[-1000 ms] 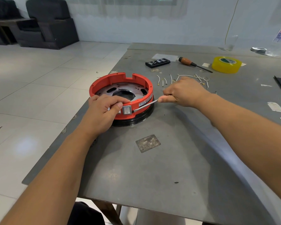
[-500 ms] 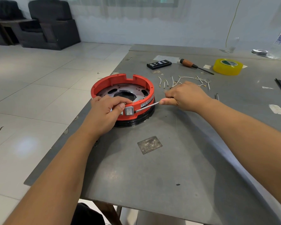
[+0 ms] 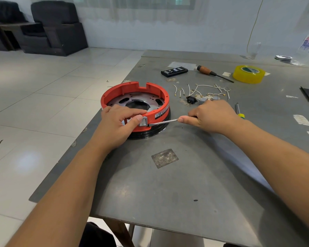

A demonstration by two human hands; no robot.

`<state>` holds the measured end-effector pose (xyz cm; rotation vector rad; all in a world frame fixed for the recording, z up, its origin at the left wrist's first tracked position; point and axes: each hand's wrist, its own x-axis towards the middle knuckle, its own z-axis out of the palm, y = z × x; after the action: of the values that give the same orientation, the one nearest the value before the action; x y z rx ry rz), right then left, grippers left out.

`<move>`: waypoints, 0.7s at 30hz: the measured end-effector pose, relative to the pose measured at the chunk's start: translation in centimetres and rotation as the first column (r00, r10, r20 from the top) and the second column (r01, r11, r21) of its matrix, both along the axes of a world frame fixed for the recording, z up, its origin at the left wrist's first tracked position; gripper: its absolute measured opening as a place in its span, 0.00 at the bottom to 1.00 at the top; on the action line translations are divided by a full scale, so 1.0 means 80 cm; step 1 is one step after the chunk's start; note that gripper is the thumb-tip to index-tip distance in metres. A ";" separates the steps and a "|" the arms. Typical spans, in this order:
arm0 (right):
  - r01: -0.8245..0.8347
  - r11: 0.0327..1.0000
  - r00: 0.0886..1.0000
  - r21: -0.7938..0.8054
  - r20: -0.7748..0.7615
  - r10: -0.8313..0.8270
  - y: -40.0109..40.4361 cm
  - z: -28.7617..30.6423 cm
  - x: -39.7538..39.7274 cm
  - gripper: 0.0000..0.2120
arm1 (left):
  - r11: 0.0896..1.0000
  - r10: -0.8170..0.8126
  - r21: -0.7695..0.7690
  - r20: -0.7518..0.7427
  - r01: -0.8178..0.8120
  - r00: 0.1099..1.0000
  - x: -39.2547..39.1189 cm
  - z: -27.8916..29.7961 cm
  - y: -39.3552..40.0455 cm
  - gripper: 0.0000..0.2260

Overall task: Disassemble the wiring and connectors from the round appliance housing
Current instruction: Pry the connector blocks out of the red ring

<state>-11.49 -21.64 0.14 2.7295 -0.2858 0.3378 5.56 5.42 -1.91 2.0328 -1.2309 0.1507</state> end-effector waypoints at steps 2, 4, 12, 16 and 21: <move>-0.011 1.000 1.000 0.003 -0.003 0.011 -0.004 0.001 0.003 0.46 | 1.000 0.008 -0.002 0.010 -0.008 1.000 0.000 0.000 -0.002 0.11; -0.045 0.998 0.999 -0.040 0.026 0.046 -0.007 0.004 0.006 0.44 | 1.000 0.010 -0.011 0.027 -0.010 1.000 -0.001 0.001 -0.003 0.10; -0.219 0.967 0.973 -0.129 0.040 0.226 -0.022 0.027 0.034 0.35 | 0.999 0.003 -0.036 0.027 -0.002 1.000 -0.006 0.004 -0.002 0.13; -0.256 0.953 0.964 -0.163 0.024 0.263 -0.026 0.039 0.052 0.35 | 0.999 0.006 -0.035 0.010 -0.005 1.000 -0.008 0.004 -0.003 0.15; -0.276 0.941 0.959 -0.197 0.015 0.284 -0.031 0.043 0.058 0.35 | 1.000 0.020 -0.019 0.002 -0.020 1.000 -0.007 0.002 -0.006 0.17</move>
<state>-6.83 -24.09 3.59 2.5708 0.1230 0.4763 5.02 4.94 -1.73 2.0293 -1.2065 0.1732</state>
